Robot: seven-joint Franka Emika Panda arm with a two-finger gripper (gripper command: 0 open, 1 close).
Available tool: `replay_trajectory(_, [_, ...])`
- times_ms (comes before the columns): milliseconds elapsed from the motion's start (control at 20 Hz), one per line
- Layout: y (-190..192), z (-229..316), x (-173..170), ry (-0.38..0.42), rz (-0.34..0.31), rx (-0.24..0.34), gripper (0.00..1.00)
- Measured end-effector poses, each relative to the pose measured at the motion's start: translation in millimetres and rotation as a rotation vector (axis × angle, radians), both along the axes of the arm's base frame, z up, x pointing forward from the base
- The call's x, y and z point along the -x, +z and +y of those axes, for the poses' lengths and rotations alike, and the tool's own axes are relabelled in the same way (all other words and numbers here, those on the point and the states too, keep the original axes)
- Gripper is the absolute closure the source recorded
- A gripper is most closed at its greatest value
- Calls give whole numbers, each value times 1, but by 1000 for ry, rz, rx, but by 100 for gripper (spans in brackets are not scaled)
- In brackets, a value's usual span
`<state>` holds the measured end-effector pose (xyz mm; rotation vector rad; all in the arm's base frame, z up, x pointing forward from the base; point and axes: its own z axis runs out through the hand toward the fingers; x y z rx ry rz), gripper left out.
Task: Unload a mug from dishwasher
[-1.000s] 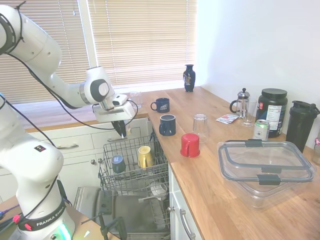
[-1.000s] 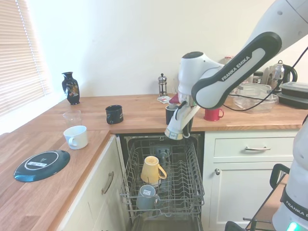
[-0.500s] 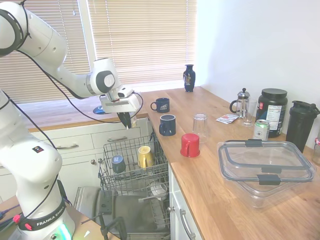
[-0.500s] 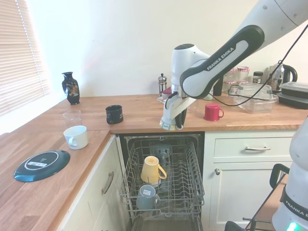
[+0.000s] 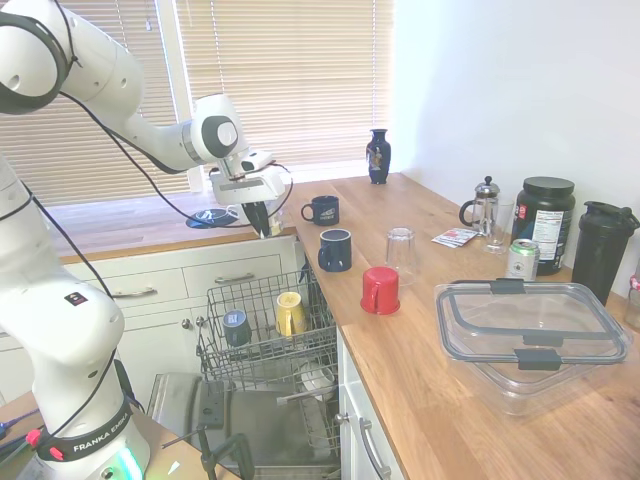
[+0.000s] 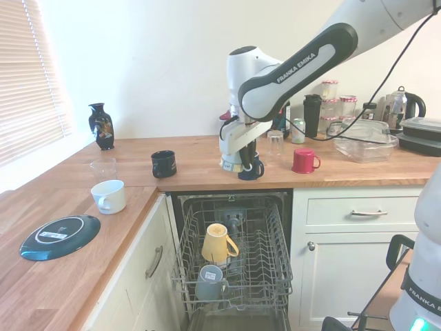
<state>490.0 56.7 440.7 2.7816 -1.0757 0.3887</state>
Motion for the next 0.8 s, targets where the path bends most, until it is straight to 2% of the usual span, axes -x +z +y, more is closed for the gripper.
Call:
replay_trajectory(350, [-1,-6,-34,-30,36,29,100])
replay_trajectory(800, [1,1,-59,-48,30,35,100])
